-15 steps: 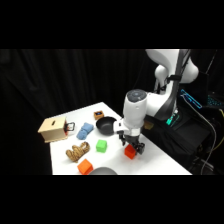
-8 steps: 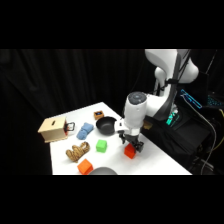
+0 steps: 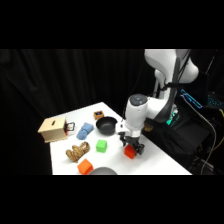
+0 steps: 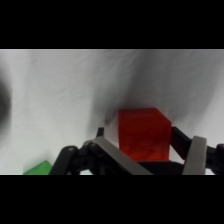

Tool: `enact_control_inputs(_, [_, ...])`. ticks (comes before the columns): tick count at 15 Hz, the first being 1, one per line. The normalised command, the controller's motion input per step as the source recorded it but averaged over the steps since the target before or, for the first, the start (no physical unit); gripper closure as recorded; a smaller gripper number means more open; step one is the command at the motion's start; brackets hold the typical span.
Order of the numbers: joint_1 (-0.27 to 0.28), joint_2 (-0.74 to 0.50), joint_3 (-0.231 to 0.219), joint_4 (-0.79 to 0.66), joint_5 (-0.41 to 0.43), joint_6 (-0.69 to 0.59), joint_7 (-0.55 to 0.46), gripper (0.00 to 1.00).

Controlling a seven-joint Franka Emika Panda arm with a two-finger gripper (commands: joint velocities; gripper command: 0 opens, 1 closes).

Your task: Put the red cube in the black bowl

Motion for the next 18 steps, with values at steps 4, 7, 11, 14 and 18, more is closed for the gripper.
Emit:
enact_control_inputs(4, [-0.008, -0.01, 0.027, -0.1, 0.123, 0.25, -0.11, 0.0])
enact_control_inputs(7, [0.026, 0.01, 0.003, -0.09, 0.117, 0.22, -0.09, 0.26])
enact_control_inputs(11, [0.044, -0.03, -0.023, -0.09, 0.114, 0.19, -0.08, 0.6])
enact_control_inputs(14, [0.054, -0.06, -0.033, -0.09, 0.111, 0.16, -0.07, 0.7])
enact_control_inputs(18, [0.035, -0.18, 0.017, -0.1, 0.165, -0.07, -0.08, 0.73])
